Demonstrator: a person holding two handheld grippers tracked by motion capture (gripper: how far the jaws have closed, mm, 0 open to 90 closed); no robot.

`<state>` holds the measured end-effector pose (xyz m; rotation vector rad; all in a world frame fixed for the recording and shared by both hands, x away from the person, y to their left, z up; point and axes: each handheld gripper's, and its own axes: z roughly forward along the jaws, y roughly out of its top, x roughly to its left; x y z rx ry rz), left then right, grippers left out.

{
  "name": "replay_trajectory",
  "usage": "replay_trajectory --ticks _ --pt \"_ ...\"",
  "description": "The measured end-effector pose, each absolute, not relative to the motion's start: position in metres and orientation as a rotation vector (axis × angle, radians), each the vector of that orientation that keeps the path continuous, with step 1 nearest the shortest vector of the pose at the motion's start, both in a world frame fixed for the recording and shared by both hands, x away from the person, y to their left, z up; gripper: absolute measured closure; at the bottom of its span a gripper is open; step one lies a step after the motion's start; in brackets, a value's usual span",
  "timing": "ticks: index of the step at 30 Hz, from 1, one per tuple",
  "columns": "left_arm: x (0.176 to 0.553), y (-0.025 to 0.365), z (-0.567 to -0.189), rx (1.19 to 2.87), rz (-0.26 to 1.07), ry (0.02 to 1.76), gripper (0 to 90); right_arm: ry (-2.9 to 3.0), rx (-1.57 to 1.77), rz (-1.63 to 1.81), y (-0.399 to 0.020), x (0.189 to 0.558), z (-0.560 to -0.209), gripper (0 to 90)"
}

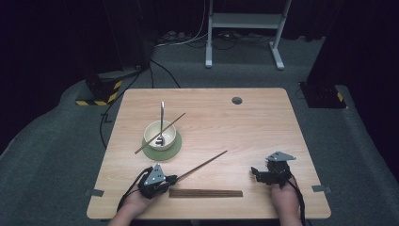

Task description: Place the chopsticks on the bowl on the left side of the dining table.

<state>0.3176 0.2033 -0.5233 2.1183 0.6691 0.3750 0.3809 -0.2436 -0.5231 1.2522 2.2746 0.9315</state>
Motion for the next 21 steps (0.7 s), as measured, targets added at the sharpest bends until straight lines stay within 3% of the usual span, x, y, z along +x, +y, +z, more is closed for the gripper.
replay_trajectory --ticks 21 --pt "0.314 0.234 -0.503 1.895 0.484 0.735 83.8 2.275 1.246 0.93 -0.244 0.381 -0.523 15.6"
